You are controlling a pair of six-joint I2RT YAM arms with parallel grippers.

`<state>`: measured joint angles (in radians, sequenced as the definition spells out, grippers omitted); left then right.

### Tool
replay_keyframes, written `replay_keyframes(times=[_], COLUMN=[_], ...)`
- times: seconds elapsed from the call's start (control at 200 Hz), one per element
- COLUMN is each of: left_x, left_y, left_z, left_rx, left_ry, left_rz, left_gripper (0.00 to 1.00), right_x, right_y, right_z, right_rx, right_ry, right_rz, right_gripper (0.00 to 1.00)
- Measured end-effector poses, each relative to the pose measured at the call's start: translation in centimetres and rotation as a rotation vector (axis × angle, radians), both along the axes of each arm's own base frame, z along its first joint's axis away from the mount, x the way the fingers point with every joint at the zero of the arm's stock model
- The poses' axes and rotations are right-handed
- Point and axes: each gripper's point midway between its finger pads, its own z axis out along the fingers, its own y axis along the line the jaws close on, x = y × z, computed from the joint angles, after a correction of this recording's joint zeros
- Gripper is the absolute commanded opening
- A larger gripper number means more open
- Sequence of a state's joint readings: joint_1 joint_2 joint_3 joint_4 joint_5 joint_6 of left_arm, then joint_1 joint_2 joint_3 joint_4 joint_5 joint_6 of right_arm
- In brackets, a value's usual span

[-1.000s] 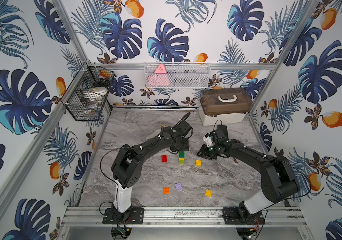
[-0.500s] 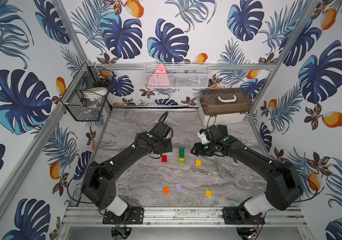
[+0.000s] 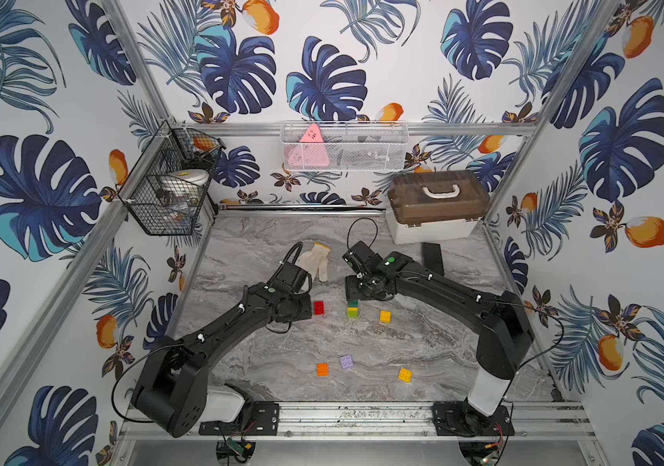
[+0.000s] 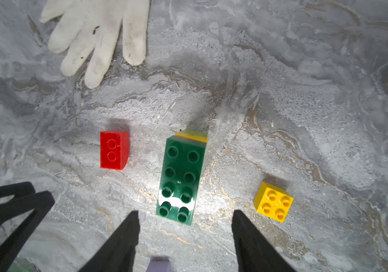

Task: Assemble the number 1 with lego
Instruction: Assemble the lego brick with the lego brick.

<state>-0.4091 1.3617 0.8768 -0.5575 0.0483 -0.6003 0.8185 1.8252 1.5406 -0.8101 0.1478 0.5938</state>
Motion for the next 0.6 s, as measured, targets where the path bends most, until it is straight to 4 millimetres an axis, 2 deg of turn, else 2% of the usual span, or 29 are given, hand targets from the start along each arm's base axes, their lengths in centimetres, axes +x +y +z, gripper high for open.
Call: replay_keyframes(times=[0.125, 0.33, 0.6], left_x=[0.0, -0.3, -0.3], left_y=[0.3, 0.9, 0.8], left_z=[-0.4, -1.2, -1.0], left_rx=[-0.001, -0.010, -0.028], left_ry=[-0.004, 0.012, 0.011], left_rz=[-0.009, -0.010, -0.018], left_gripper=[0.44, 0.43, 0.43], right_x=[0.3, 0.4, 0.4], right_y=[0.6, 0.8, 1.0], right_z=[-0.4, -1.6, -3.1], right_rx=[-0.021, -0.040, -0.052], right_ry=[0.008, 0.030, 0.060], right_rz=[-0.018, -0.043, -0.058], right_gripper=[0.61, 0.55, 0.53])
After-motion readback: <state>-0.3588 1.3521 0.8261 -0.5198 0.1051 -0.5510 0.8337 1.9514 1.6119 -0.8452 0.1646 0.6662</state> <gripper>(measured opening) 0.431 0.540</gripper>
